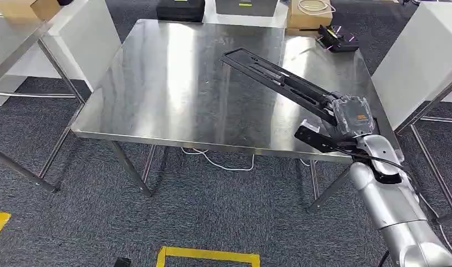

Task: Take the parts from the cabinet and place them on the table.

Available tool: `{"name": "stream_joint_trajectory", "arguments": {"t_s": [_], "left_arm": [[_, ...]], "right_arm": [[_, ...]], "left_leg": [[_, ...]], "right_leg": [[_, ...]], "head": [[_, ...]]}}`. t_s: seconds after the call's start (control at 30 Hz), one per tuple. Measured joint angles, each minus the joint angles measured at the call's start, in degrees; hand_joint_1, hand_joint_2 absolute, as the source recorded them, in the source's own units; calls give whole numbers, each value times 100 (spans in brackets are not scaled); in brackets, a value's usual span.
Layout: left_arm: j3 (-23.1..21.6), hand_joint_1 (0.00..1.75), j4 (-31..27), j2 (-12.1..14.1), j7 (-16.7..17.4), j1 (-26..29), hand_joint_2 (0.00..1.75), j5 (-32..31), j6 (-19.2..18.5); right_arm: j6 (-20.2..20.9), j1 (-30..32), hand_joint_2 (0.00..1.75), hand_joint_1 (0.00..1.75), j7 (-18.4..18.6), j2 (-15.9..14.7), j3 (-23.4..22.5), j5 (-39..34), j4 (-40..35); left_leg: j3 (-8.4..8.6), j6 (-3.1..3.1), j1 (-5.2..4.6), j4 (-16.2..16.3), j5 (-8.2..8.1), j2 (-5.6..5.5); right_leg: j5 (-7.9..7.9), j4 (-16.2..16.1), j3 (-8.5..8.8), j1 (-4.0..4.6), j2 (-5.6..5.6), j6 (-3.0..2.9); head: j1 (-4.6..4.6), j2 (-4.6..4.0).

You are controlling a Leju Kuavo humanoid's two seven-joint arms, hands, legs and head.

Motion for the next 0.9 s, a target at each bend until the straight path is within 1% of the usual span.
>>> {"name": "stream_joint_trajectory", "arguments": {"t_s": [0.03, 0.07, 0.1, 0.13, 0.17, 0.2, 0.23, 0.27, 0.3, 0.33, 0.37, 0.4, 0.43, 0.47, 0.5, 0.53, 0.57, 0.6, 0.63, 0.67, 0.7, 0.73, 0.77, 0.8, 0.83, 0.87, 0.9], "left_arm": [[4, 0, 0, 0, 0, 2, 175, 0, 0], [9, 0, 0, 15, -4, -13, 175, 0, 4], [11, 0, 0, 13, -11, -19, 175, 0, 4], [20, 0, 0, 15, -17, -8, 175, 0, 4], [33, 0, -2, 13, -20, -7, 175, 0, 4], [37, 0, -4, 13, -20, -12, 175, -4, 4], [37, 0, -7, 13, -20, -21, 175, -11, 0], [37, 0, -9, 13, -20, -36, 175, -26, -2], [37, 0, -9, 15, -20, -35, 175, -26, -4], [37, 0, -9, 20, -15, -35, 175, -26, -7], [39, 0, -7, 20, -9, -23, 175, -24, -11], [46, 0, -7, 20, -11, -14, 175, -15, -18], [52, 0, -7, 20, -13, -14, 175, -13, -22], [59, 0, -7, 20, -18, -17, 175, -13, -22], [68, 0, -7, 22, -18, -17, 175, -15, -22], [87, 0, -7, 26, -18, -16, 175, -18, -22], [105, 0, -2, 79, -18, 0, 175, -18, -20], [109, 0, -2, 74, -26, -1, 175, -29, -15], [118, 0, -2, 83, -26, -3, 175, -26, -4], [129, 0, -4, 83, -42, -12, 175, -28, 2], [129, 0, -4, 72, -96, -32, 175, -59, 9], [129, 0, -15, 57, -164, -46, 175, -81, 46], [133, 0, -26, 63, -297, -63, 175, -85, 161], [138, 0, -28, 63, -398, -94, 175, -87, 285], [142, 0, -31, 39, -550, -115, 175, -111, 558], [144, 0, -35, 7, -688, -121, 175, -120, 847], [155, 0, -35, -9, -728, -128, 175, -83, 960]], "right_arm": [[0, -15, 175, 171, 0, 9, -2, 0, 29], [2, -66, 175, 171, -11, 29, 9, 2, 94], [2, -116, 175, 171, -11, 39, 9, 0, 120], [0, -104, 175, 171, -13, 53, 7, 26, 131], [0, -114, 175, 171, -13, 57, 9, 48, 157], [-7, -129, 175, 171, -33, 59, 7, 59, 177], [-18, -136, 175, 171, -79, 77, 9, 61, 182], [-30, -184, 175, 171, -157, 89, 13, 55, 223], [-35, -220, 175, 171, -227, 114, 20, 35, 277], [-33, -243, 175, 171, -286, 151, 26, 22, 350], [-35, -256, 175, 171, -338, 186, 39, 7, 432], [-37, -265, 175, 171, -402, 234, 57, -24, 526], [-37, -276, 175, 171, -442, 271, 77, -37, 608], [-37, -306, 175, 171, -477, 319, 107, -50, 689], [-31, -355, 175, 171, -509, 378, 138, -74, 750], [-28, -417, 175, 171, -529, 437, 162, -92, 810], [-11, -515, 175, 171, -575, 466, 186, -109, 929], [57, -573, 175, 171, -683, 553, 249, -157, 1016], [118, -618, 175, 171, -771, 576, 295, -212, 1053], [133, -643, 175, 171, -908, 617, 335, -236, 1091], [149, -701, 175, 171, -1061, 641, 387, -280, 1128], [151, -729, 175, 171, -1190, 658, 440, -335, 1161], [135, -788, 175, 171, -1337, 728, 492, -419, 1215], [98, -842, 175, 171, -1421, 768, 538, -453, 1261], [33, -873, 175, 171, -1508, 809, 618, -459, 1320], [9, -878, 175, 171, -1547, 865, 699, -463, 1357], [0, -877, 175, 171, -1563, 907, 761, -468, 1388]], "left_leg": [[54, -58, 3, -5, -64, 16], [70, -91, -1, -7, -80, 33], [30, -143, -17, -12, -116, 47], [57, -167, -26, -8, -130, 60], [78, -191, -21, -9, -147, 55], [63, -214, -5, 57, -144, 52], [-98, -241, 14, 299, -61, 38], [-382, -264, 17, 755, 12, 15], [-679, -282, 17, 1167, -42, 14], [-1009, -296, 16, 1569, -274, 14], [-1227, -292, 13, 1775, -508, 7], [-1385, -279, 10, 1840, -670, 6], [-1463, -250, -1, 1748, -672, 5], [-1453, -180, -24, 1451, -496, -2], [-1374, -90, -56, 1038, -154, -22], [-1284, 23, -110, 601, 335, -60], [-1234, 145, -214, 182, 918, -128], [-1216, 175, -266, 111, 919, -249], [-1125, 150, -269, 91, 882, -228], [-1082, 167, -262, 18, 873, -205], [-995, 190, -264, 0, 855, -158], [-904, 186, -206, -36, 876, -159], [-848, 208, -204, -32, 844, -148], [-818, 230, -196, -32, 812, -144], [-788, 217, -194, -32, 774, -144], [-752, 209, -190, -31, 723, -145], [-714, 198, -188, -31, 680, -146]], "right_leg": [[144, -426, 174, -29, -69, 55], [-27, -435, 133, 62, -70, -53], [-40, -448, 221, 110, -53, -238], [-15, -459, 192, 86, -24, -319], [-50, -432, 206, 83, -15, -368], [-64, -424, 268, 53, 16, -415], [-93, -456, 313, 52, 32, -458], [-131, -460, 364, 53, 37, -515], [-170, -464, 401, 58, 45, -569], [-235, -466, 457, 73, 69, -587], [-283, -467, 513, 90, 89, -608], [-339, -467, 590, 114, 114, -618], [-402, -467, 672, 137, 132, -626], [-473, -469, 777, 174, 148, -633], [-544, -473, 882, 206, 159, -641], [-605, -482, 962, 218, 166, -649], [-667, -478, 1018, 230, 186, -630], [-731, -492, 1053, 244, 253, -606], [-770, -545, 1080, 262, 252, -585], [-712, -464, 1137, 272, 266, -554], [-714, -483, 1183, 293, 272, -539], [-756, -352, 1062, 307, 236, -518], [-716, 46, 884, 300, 139, -491], [-740, 438, 637, 283, 112, -480], [-857, 827, 359, 256, 93, -465], [-1108, 1151, 91, 237, 84, -483], [-1268, 1270, -70, 220, 81, -481]], "head": [[-2, 0], [0, -2], [15, -2], [-35, 0], [-22, 0], [-33, 0], [-35, 0], [-39, 0], [-45, 0], [-55, 0], [-54, 0], [-59, 0], [-52, 0], [-55, 0], [-55, 0], [-52, 0], [-19, 0], [-35, 0], [-18, 0], [-37, 0], [-31, 0], [-59, 0], [-22, -2], [-17, 0], [-28, 0], [-18, 0], [-20, 0]]}}
